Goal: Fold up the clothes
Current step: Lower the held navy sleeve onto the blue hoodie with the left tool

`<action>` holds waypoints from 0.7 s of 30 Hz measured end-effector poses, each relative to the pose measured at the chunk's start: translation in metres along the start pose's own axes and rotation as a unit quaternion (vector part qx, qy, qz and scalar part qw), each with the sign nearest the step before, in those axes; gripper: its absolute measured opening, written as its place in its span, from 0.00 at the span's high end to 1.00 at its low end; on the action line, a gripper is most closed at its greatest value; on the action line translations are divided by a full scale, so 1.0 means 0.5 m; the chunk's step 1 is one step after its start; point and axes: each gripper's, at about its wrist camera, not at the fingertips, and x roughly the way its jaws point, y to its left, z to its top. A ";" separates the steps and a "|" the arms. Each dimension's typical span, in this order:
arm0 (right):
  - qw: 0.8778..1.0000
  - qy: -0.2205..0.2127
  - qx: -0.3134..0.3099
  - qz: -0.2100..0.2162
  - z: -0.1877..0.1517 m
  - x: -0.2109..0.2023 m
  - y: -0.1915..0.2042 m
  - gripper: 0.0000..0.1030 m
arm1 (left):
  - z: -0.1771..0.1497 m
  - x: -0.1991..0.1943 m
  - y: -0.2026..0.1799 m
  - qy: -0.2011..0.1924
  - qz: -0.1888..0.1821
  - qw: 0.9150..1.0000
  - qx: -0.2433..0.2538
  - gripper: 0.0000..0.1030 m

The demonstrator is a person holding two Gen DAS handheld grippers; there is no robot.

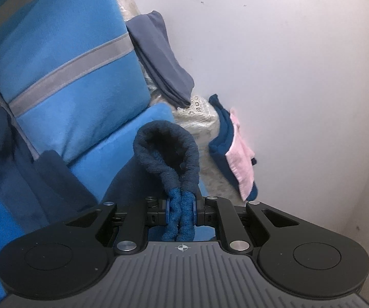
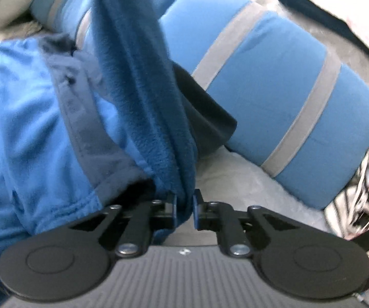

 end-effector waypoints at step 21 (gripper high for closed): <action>0.952 0.043 0.287 0.096 -0.015 0.023 -0.133 0.87 | 0.005 -0.065 0.178 0.088 0.107 0.986 0.089 0.86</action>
